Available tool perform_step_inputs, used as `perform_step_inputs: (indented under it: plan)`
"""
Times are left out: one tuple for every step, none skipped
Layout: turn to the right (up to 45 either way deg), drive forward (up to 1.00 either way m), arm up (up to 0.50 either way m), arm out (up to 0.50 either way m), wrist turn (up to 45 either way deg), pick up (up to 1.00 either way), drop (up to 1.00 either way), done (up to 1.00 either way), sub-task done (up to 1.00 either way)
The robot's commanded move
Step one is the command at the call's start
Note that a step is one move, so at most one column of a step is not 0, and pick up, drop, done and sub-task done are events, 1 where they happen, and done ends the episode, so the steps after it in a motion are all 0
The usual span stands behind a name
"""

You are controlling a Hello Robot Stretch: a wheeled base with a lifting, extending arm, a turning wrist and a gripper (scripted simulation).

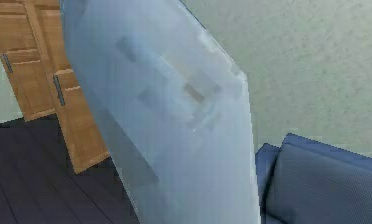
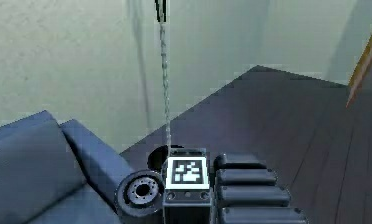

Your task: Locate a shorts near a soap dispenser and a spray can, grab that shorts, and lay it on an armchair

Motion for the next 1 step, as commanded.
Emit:
perform_step_inputs:
  plan:
    - [-3.0,0.00,0.00,0.00,0.0,0.00,0.00,0.00,0.00]
